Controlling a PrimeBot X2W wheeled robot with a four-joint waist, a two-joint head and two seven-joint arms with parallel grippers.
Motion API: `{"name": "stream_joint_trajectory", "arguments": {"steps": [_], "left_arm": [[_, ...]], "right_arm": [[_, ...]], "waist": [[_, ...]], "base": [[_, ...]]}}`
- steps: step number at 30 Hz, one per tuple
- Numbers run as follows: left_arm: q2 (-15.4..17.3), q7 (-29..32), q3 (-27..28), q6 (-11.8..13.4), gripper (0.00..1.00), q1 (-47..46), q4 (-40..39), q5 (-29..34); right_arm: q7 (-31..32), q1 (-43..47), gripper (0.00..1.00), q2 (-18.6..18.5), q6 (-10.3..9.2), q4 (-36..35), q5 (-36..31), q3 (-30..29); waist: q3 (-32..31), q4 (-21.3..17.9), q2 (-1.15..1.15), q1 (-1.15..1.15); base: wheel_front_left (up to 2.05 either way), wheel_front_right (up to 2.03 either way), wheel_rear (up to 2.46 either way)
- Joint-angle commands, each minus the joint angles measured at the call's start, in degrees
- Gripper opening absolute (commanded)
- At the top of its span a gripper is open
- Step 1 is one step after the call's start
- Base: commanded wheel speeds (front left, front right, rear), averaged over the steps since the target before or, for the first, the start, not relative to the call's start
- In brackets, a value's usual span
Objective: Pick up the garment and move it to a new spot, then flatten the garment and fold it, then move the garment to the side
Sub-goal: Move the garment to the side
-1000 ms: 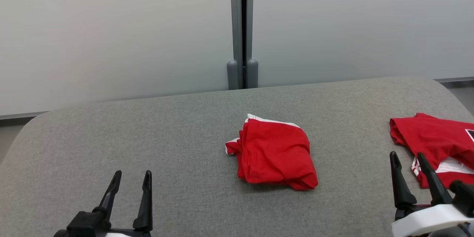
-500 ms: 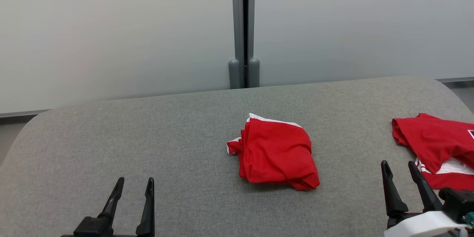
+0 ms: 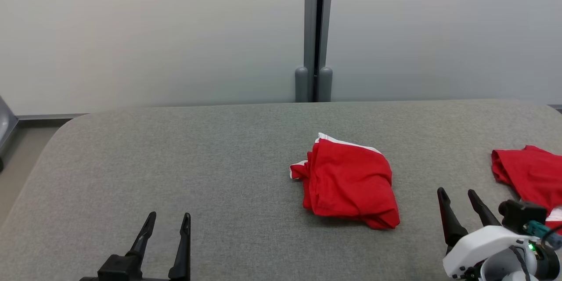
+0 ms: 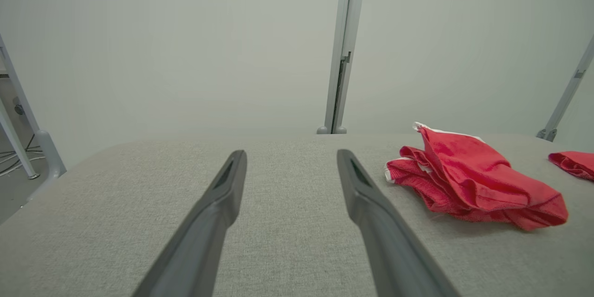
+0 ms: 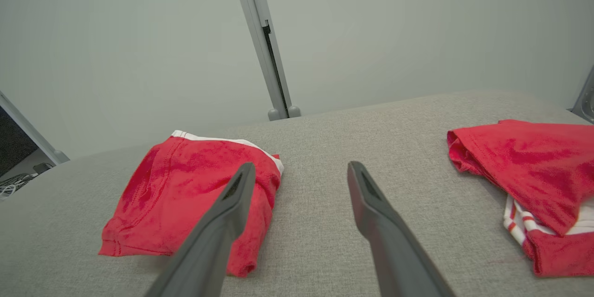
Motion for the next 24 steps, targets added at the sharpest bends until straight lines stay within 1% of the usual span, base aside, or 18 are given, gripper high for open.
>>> {"name": "stream_joint_trajectory", "arguments": {"steps": [1,5,9,15,18,22,23,24], "left_arm": [[-0.08,-0.07,0.02,-0.14,1.00,-0.90,0.23,0.37],[-0.31,-0.07,-0.10,-0.47,1.00,-1.48,0.95,0.27],[-0.62,-0.07,-0.32,-1.00,1.00,-1.67,1.45,0.12],[-0.67,-0.07,-0.81,-1.82,1.00,-2.73,2.38,0.10],[-0.55,-0.07,-1.03,-2.15,1.00,-3.21,2.74,0.15],[-0.47,-0.07,-1.24,-2.37,1.00,-4.03,3.06,0.22],[-0.47,-0.07,-1.24,-2.37,1.00,-4.03,3.06,0.22],[-0.49,-0.07,-1.36,-2.30,1.00,-4.08,3.09,0.26]], "right_arm": [[1.85,-1.87,1.00,-0.02,0.12,1.90,-0.20,-0.44],[8.11,-7.28,1.00,0.90,0.12,8.13,0.04,-1.42],[13.61,-12.64,1.00,1.44,0.12,15.20,1.25,-4.30],[18.42,-18.95,1.00,1.67,0.12,25.17,2.47,-6.39],[21.11,-21.51,1.00,0.69,0.12,30.88,2.61,-7.34],[23.83,-24.53,1.00,0.23,0.12,37.69,2.11,-9.01],[23.83,-24.53,1.00,0.23,0.12,37.69,2.11,-9.01],[24.55,-26.03,1.00,0.32,0.12,40.13,2.78,-9.72]], "waist": [[0.32,1.42,0.00,0.00],[0.86,3.85,0.00,0.00],[1.39,6.65,0.00,0.00],[2.73,10.63,0.00,0.00],[3.39,12.42,0.00,0.00],[4.16,14.22,0.00,0.00],[4.16,14.22,0.00,0.00],[4.42,14.77,0.00,0.00]], "base": [[0.00,0.00,0.00],[0.00,0.00,0.00],[0.00,0.00,0.00],[0.00,0.00,0.00],[0.00,0.00,0.00],[0.00,0.00,0.00],[0.00,0.00,0.00],[0.00,0.00,0.00]]}}
